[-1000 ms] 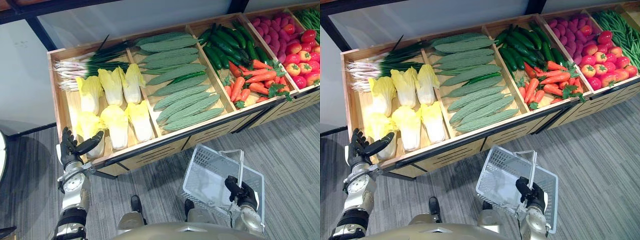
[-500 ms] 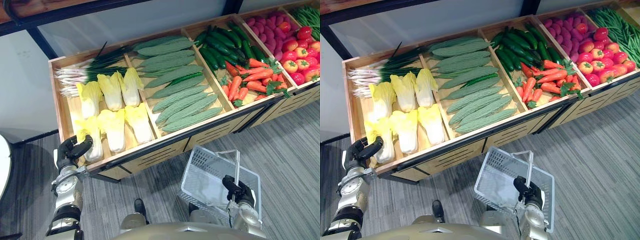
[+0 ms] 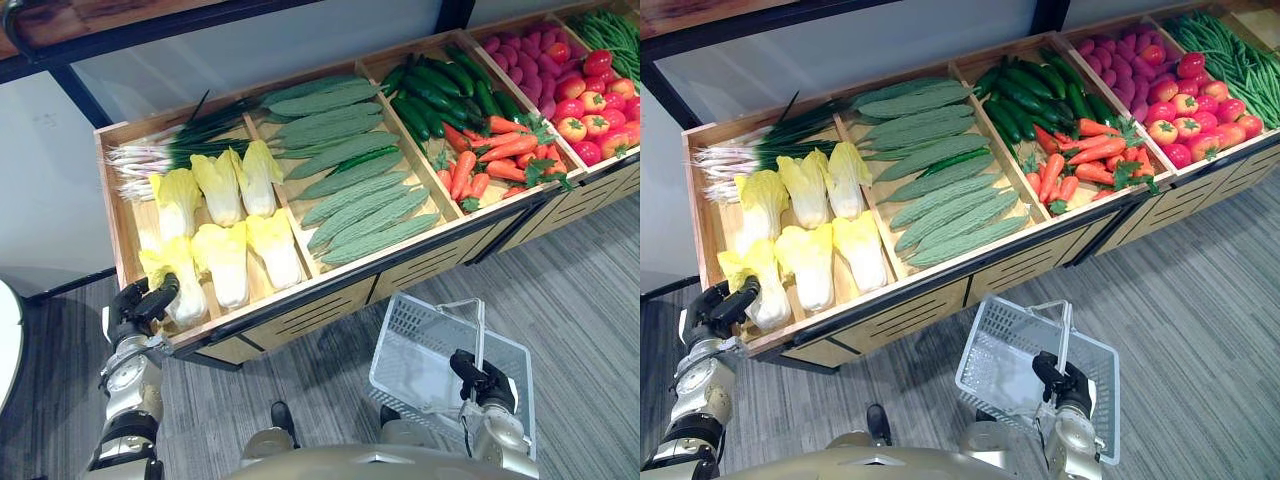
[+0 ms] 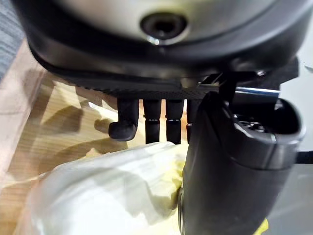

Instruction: Pick vegetable in the basket

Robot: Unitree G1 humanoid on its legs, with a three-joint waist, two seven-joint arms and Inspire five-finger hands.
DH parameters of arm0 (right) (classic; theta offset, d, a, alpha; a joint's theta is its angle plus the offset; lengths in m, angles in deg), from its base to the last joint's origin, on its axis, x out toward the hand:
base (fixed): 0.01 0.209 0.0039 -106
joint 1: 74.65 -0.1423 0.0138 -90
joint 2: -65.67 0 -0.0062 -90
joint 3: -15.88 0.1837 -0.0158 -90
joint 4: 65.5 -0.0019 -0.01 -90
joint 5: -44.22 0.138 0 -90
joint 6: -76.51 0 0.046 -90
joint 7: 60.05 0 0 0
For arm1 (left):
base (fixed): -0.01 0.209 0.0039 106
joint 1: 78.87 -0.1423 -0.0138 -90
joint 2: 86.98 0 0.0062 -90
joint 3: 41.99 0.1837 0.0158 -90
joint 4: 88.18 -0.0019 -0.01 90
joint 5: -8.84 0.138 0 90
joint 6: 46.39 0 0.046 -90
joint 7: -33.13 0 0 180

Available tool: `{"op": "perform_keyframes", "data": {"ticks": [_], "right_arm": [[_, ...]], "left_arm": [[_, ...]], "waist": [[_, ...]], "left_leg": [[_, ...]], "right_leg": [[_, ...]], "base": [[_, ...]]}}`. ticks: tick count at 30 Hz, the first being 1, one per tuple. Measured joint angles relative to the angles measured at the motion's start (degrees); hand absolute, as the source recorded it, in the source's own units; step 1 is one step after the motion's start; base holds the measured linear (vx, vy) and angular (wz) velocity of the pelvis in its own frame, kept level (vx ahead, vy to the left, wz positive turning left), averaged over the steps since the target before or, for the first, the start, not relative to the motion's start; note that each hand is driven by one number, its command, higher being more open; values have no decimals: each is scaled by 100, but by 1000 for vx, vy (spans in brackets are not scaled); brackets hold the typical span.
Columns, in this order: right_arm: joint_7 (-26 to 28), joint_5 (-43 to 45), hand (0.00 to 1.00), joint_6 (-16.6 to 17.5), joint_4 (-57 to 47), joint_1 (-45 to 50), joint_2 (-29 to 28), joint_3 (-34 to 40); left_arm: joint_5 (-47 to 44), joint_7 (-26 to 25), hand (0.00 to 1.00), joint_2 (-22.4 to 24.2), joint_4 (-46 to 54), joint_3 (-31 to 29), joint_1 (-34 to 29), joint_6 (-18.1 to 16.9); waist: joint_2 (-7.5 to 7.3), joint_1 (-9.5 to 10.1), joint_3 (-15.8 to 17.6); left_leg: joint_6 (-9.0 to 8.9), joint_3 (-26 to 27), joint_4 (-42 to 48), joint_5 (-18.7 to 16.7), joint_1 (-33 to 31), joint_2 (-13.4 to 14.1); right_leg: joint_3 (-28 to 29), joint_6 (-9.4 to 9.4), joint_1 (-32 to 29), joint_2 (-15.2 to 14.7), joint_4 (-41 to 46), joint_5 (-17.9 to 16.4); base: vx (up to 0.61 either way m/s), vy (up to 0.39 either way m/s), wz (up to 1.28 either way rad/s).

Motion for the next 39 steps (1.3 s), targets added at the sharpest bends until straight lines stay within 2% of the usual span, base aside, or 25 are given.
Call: {"op": "perform_keyframes", "data": {"ticks": [3, 5, 8, 12, 14, 19, 21, 24, 28, 33, 39], "right_arm": [[-15, -2, 0, -1, 0, 0, 0, 0], [-23, -2, 0, -2, -1, 20, -3, 3], [-33, -3, 0, -20, -2, 44, -33, 12], [-32, -2, 0, -133, -11, 51, -59, 25], [-30, 2, 0, -133, -23, 61, -59, 128], [-27, 18, 0, -131, -92, 61, -58, 426], [-17, 37, 0, -131, -177, 151, -55, 501], [-8, 37, 0, -131, -197, 245, -49, 566], [-4, 39, 0, -132, -197, 328, -48, 566], [-1, 58, 0, -132, -204, 438, -29, 579], [2, 171, 0, -135, -664, 504, -29, 647]], "left_arm": [[-416, -275, 0, 92, 239, -66, 98, 52], [-653, -488, 0, 180, 775, -218, 86, 270], [-1008, -802, 0, 190, 1576, -241, 11, 425], [-1298, -1234, 0, 190, 2533, -447, -14, 434], [-1298, -1372, 0, 189, 2958, -511, -24, 429], [-1268, -1407, 0, 178, 4326, -676, -203, 220], [-1260, -1406, 0, 173, 4689, -735, -235, 91], [-1255, -1397, 0, 133, 4864, -737, -237, 5], [-1256, -1297, 0, -227, 4948, -597, -235, 4], [-1251, -1004, 0, -813, 4955, -90, -170, 6], [-1227, -767, 0, -1087, 4955, 666, 287, 31]], "waist": [[-2, -3, 5], [-53, -1, 36], [-160, 11, 98], [-421, 69, 150], [-444, 72, 136], [-385, 76, 105], [-288, 73, 45], [-147, 57, -47], [-14, -5, -154], [-48, -19, -272], [-157, -41, -344]], "left_leg": [[0, -20, 0, 0, -9, 3], [0, -95, 1, 4, -55, 3], [29, -233, 3, 52, -144, 5], [19, -288, 29, 82, -195, -8], [19, -317, 32, 82, -193, -13], [18, -352, 31, 81, -178, -9], [15, -358, 24, 78, -168, -8], [-1, -364, 4, 65, -158, -5], [-39, -366, 2, 102, -164, 57], [-39, -331, 3, 148, -196, 106], [-10, -235, 6, 177, -205, 96]], "right_leg": [[-39, -17, 0, -3, 0, -11], [-123, -22, 0, -8, -3, -16], [-271, 6, 6, -9, -3, -1], [-294, 11, 28, -12, 14, 11], [-305, 10, 38, -17, 39, 11], [-297, 10, 27, -11, 118, 11], [-293, 5, 28, -10, 137, 8], [-292, -55, 9, -5, 205, -39], [-291, -104, -12, 58, 221, -72], [-258, -95, -109, 102, 256, -65], [-131, -73, -180, 100, 325, -46]], "base": [[-5, -1, 3], [-3, -6, 18], [18, -11, 22], [68, 1, 6], [59, 7, 5], [0, 6, 2], [-63, 5, 0], [-75, 3, 0], [-68, -10, 0], [-37, -11, -4], [22, 9, -9]]}}
